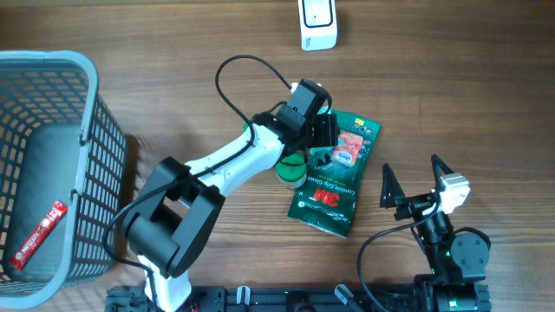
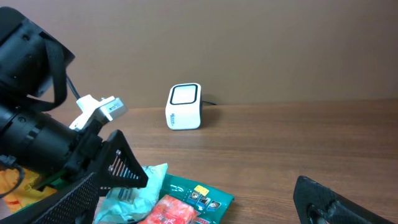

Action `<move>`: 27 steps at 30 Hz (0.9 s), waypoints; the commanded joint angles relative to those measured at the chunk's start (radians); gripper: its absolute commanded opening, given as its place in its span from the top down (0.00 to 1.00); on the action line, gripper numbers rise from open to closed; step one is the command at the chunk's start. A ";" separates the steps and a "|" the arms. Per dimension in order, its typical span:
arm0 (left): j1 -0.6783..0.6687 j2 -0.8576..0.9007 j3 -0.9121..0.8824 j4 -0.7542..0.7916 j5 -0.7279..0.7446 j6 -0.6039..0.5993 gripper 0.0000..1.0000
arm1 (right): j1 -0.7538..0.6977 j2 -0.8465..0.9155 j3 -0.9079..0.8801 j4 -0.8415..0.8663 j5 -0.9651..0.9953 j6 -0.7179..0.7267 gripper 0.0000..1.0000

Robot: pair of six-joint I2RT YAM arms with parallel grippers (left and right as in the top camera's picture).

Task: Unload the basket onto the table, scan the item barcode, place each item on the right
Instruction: 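Carry the wipes pack forward and release it onto the green packet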

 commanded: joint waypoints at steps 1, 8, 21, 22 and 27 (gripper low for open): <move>-0.003 -0.117 0.011 -0.012 0.001 0.011 0.30 | 0.002 -0.003 -0.001 0.005 0.005 -0.011 0.00; -0.003 -0.364 0.014 -0.048 -0.013 0.143 0.47 | 0.002 -0.003 -0.001 0.005 0.005 -0.011 0.00; 0.022 -0.753 0.014 -0.104 -0.645 0.270 0.96 | 0.002 -0.003 -0.001 0.005 0.005 -0.011 0.00; 0.056 -0.770 0.014 -0.120 -0.714 0.270 0.89 | 0.002 -0.003 -0.001 0.005 0.005 -0.011 0.00; 0.354 -0.830 0.014 -0.156 -0.758 0.257 0.36 | 0.002 -0.003 -0.001 0.005 0.005 -0.011 0.00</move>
